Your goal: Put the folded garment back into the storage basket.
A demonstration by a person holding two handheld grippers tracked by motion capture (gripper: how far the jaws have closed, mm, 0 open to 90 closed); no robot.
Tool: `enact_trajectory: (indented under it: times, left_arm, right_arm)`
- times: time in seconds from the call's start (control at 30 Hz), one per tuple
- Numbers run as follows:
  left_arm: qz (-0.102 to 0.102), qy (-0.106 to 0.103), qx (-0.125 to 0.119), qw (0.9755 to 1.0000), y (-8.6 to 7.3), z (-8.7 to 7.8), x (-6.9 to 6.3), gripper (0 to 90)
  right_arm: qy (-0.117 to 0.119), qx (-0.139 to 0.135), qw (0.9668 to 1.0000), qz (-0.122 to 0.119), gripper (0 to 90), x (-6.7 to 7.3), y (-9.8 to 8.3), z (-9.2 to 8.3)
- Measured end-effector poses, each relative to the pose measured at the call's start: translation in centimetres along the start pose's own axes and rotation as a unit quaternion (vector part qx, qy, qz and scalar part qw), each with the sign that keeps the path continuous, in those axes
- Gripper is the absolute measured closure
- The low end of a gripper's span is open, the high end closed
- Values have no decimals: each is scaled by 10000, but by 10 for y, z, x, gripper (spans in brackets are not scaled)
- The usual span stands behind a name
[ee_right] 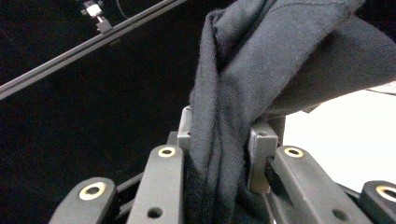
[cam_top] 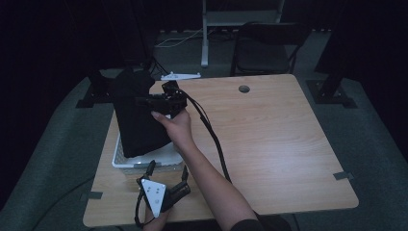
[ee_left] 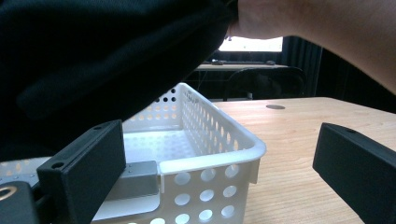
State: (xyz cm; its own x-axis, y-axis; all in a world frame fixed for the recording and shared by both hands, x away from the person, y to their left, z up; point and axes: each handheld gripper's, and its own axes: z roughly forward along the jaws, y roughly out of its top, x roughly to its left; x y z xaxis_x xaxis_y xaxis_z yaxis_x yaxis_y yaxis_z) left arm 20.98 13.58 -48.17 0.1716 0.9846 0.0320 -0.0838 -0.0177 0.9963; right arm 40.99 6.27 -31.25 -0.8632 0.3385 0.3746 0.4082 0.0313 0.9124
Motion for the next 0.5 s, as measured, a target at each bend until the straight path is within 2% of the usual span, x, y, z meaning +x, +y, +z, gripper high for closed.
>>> enact_trajectory:
  times: [0.23,0.5]
  left_arm:
    - [9,0,0,10000,0,0,0,37]
    - [5,0,18,10000,0,0,0,37]
  right_arm:
    - [-90,51,9998,165,734,-9,-8,4]
    - [-184,123,9995,231,734,-16,-14,5]
